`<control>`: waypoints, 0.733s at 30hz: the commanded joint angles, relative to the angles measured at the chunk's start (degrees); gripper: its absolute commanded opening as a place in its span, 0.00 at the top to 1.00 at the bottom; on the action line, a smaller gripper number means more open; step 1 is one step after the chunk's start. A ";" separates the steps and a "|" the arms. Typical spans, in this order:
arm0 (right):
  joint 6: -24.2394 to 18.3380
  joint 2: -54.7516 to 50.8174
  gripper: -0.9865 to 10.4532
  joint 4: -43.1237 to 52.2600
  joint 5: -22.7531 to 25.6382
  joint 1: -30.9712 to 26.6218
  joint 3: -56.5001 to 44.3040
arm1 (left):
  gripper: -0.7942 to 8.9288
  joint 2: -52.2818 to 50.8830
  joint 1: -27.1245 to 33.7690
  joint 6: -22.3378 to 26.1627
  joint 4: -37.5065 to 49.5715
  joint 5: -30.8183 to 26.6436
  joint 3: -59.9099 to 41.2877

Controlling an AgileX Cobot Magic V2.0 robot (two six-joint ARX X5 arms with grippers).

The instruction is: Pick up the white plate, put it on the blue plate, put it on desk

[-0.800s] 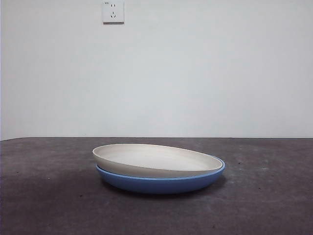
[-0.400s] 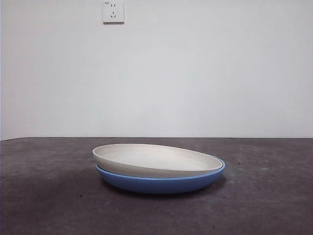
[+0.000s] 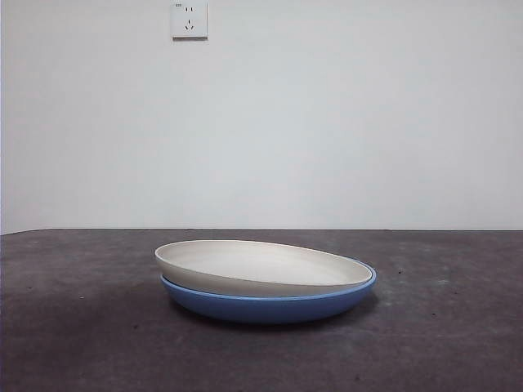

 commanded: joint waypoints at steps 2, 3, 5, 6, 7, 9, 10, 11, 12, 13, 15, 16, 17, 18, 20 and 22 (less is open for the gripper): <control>0.37 0.28 0.90 -4.11 0.22 0.46 0.85 | 0.89 0.20 5.29 0.87 0.74 1.01 -0.50; 0.35 0.28 0.90 -4.11 0.22 0.46 0.85 | 0.89 0.09 7.80 0.85 0.81 1.01 -1.29; 0.37 0.28 0.90 -4.11 0.22 0.46 0.85 | 0.89 -0.68 13.05 0.87 2.75 0.81 -3.80; 0.35 0.28 0.90 -4.11 0.22 0.46 0.85 | 0.89 -1.36 15.78 0.87 4.68 0.85 -5.64; 0.37 0.28 0.90 -4.11 0.22 0.46 0.85 | 0.89 -2.05 18.10 0.87 7.21 0.85 -7.63; 0.37 0.28 0.90 -4.11 0.22 0.46 0.85 | 0.89 -4.11 22.75 0.92 15.52 0.92 -13.66; 0.37 0.28 0.90 -4.11 0.22 0.46 0.85 | 0.89 -5.14 24.46 1.38 19.32 0.87 -16.59; 0.37 0.28 0.90 -4.11 0.22 0.46 0.85 | 0.89 -6.45 26.38 2.43 23.74 0.83 -20.22; 0.37 0.28 0.90 -4.11 0.22 0.46 0.85 | 0.89 -7.85 28.13 3.04 28.09 0.39 -23.93; 0.35 0.28 0.90 -4.11 0.22 0.46 0.85 | 0.89 -9.20 29.48 3.17 31.65 -0.98 -27.12; 0.37 0.28 0.90 -4.11 0.22 0.46 0.85 | 0.89 -12.55 32.06 3.23 39.21 -6.95 -34.60; 0.37 0.28 0.90 -4.11 0.22 0.46 0.85 | 0.89 -14.08 32.98 3.21 41.99 -9.77 -37.79; 0.37 0.28 0.90 -4.11 0.20 0.46 0.85 | 0.89 -15.52 33.73 3.19 44.37 -12.00 -40.72; 0.35 0.28 0.90 -4.11 0.22 0.46 0.85 | 0.89 -17.53 34.56 2.93 47.23 -14.40 -44.48; 0.35 0.28 0.90 -4.11 0.22 0.46 0.85 | 0.89 -20.92 35.50 2.58 50.10 -18.36 -49.77; 0.37 0.28 0.90 -4.11 0.22 0.46 0.85 | 0.89 -24.20 36.11 2.56 51.69 -21.68 -54.25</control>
